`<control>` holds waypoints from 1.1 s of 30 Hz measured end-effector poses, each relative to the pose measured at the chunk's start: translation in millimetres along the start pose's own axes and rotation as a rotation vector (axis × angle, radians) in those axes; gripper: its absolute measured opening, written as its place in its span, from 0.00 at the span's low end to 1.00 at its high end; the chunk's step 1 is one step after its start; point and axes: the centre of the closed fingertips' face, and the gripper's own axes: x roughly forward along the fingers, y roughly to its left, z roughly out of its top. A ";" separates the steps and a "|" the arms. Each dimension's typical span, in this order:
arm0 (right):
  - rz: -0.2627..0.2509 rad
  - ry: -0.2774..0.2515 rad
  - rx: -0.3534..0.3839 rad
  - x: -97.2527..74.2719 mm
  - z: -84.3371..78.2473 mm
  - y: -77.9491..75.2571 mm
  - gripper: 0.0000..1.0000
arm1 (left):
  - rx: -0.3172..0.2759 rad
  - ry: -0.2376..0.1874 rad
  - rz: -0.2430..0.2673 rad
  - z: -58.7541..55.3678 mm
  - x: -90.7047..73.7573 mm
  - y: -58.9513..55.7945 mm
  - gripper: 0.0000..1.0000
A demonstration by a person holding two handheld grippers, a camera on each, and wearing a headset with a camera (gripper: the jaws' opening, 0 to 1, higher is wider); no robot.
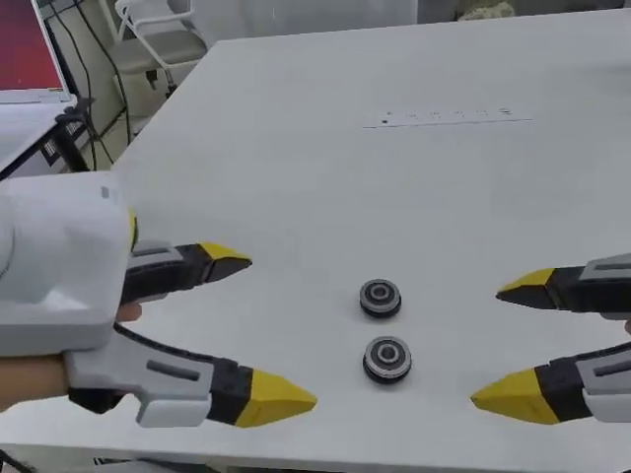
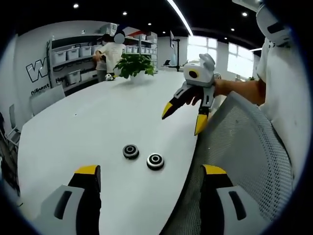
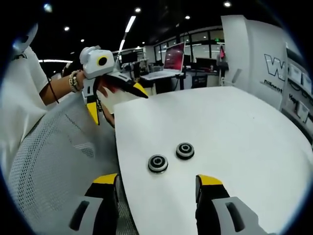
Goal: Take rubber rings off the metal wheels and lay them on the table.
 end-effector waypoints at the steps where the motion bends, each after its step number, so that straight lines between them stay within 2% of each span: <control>1: 0.010 -0.009 -0.009 2.6 2.7 -1.5 0.58 | 0.012 -0.002 -0.005 2.5 3.1 0.5 0.80; 5: 0.041 -0.022 -0.045 12.5 7.7 -5.8 0.52 | 0.057 -0.026 -0.031 14.7 17.3 3.1 0.73; 11: 0.085 -0.020 -0.088 31.8 5.0 -10.4 0.40 | 0.069 -0.076 -0.062 28.4 40.7 7.3 0.64; 13: 0.099 -0.014 -0.095 37.3 1.8 -10.7 0.38 | 0.068 -0.081 -0.070 28.3 48.1 8.3 0.60; 17: 0.137 0.007 -0.084 50.5 -8.7 -9.7 0.34 | 0.092 -0.049 -0.112 16.6 66.0 5.4 0.42; 21: 0.160 0.005 -0.072 60.9 -14.2 -8.3 0.29 | 0.111 -0.007 -0.138 1.3 79.1 2.4 0.33; 24: 0.171 0.004 -0.059 66.3 -16.8 -8.8 0.27 | 0.127 0.037 -0.165 -14.2 89.2 -2.1 0.26; 28: 0.186 0.017 -0.061 73.2 -23.4 -9.1 0.25 | 0.139 0.077 -0.196 -29.0 98.2 -9.7 0.14; 33: 0.200 0.014 -0.058 77.8 -26.1 -7.9 0.24 | 0.142 0.115 -0.211 -41.7 108.8 -15.6 0.12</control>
